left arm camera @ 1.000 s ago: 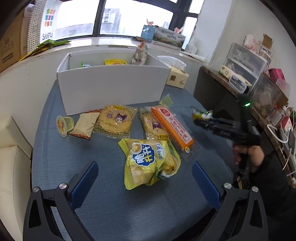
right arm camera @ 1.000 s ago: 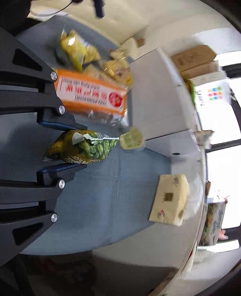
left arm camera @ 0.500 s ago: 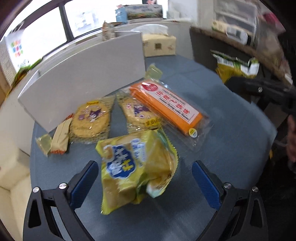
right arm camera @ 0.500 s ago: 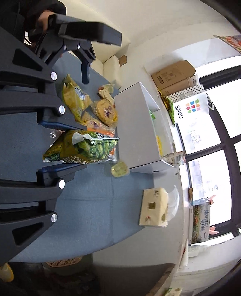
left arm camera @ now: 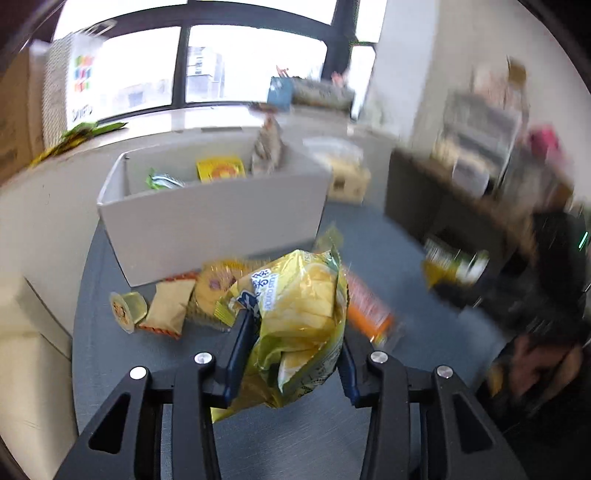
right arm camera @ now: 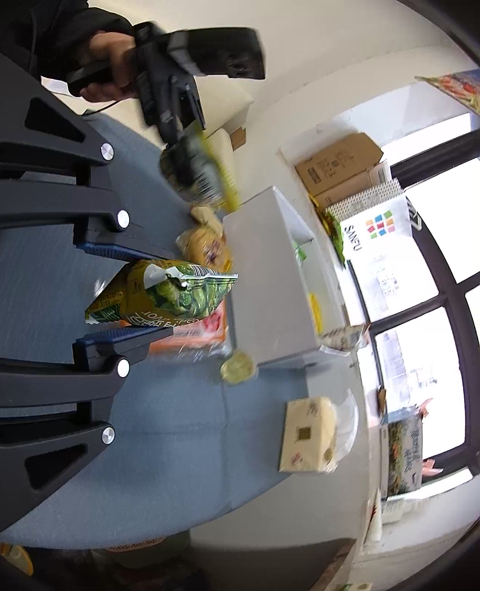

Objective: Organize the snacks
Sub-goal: 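Carry both packets into the white box and open both tools, then grasp the orange Indian flying cake packet with the right tool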

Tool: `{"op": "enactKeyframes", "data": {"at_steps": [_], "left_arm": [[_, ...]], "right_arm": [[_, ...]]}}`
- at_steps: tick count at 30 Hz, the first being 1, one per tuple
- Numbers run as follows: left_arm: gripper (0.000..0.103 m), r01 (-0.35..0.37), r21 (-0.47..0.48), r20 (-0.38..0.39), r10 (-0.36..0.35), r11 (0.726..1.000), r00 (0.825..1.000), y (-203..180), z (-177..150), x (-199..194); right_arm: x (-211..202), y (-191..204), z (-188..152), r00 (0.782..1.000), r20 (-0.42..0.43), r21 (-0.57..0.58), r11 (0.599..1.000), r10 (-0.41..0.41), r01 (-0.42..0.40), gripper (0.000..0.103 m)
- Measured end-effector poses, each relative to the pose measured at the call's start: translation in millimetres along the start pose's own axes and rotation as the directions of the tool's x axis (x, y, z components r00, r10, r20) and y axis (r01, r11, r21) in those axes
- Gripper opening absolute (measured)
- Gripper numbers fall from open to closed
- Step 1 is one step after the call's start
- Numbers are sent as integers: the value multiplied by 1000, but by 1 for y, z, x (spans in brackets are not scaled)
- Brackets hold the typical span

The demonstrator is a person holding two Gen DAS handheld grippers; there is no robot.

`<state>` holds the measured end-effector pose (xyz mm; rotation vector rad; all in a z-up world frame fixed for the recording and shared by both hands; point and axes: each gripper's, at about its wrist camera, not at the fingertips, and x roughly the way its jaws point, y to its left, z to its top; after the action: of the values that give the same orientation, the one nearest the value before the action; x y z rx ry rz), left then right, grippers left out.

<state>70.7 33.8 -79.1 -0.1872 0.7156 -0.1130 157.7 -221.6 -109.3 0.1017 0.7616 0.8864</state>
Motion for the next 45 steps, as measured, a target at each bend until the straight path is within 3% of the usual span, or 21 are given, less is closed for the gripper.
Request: {"op": "enactKeyframes", "data": {"at_steps": [3,6,8,10,16,21,24,25,26,27,31,36,45], "left_arm": [[46,38,-80,90,-31,996,995,22,17,-20],[46,-11,-89,158,25,996,987,36,39,-26],[46,11,-123,194,13,992,981,51,61,-23],[46,-16,-134,214,45,991,976,62,87,-19],[46,-104,-114,223,128,988,966,94,151,15],[46,-160,-98,171,176,982,969,115,171,55],[53,-165,-80,110,173,983,979,122,176,76],[72,-179,-82,85,186,980,979,123,176,82],[87,-195,-88,68,201,977,977,125,175,86],[103,-201,-99,73,208,975,975,127,174,87],[103,-207,-105,63,214,973,975,127,167,86],[103,-209,-116,66,217,971,974,123,156,73],[103,-170,-65,123,177,983,977,83,113,9]], "right_arm": [[6,13,15,999,18,-11,999,31,-31,34],[15,25,42,997,45,-20,998,59,-58,34],[25,33,70,996,63,-34,997,71,-68,34],[36,38,98,995,86,-44,998,52,-48,35],[86,35,179,997,82,-47,999,-2,6,35],[124,17,212,997,30,-59,996,-68,69,35],[139,6,219,993,-5,-79,990,-121,120,42],[143,2,220,992,-11,-89,988,-127,126,67],[147,0,220,991,-22,-97,987,-133,130,103],[150,-2,220,988,-31,-99,984,-150,146,103],[141,-5,215,979,-1,-94,975,-203,202,103],[123,-5,210,985,31,-38,985,-168,169,103],[62,27,171,995,70,-69,995,-70,75,103]]}}
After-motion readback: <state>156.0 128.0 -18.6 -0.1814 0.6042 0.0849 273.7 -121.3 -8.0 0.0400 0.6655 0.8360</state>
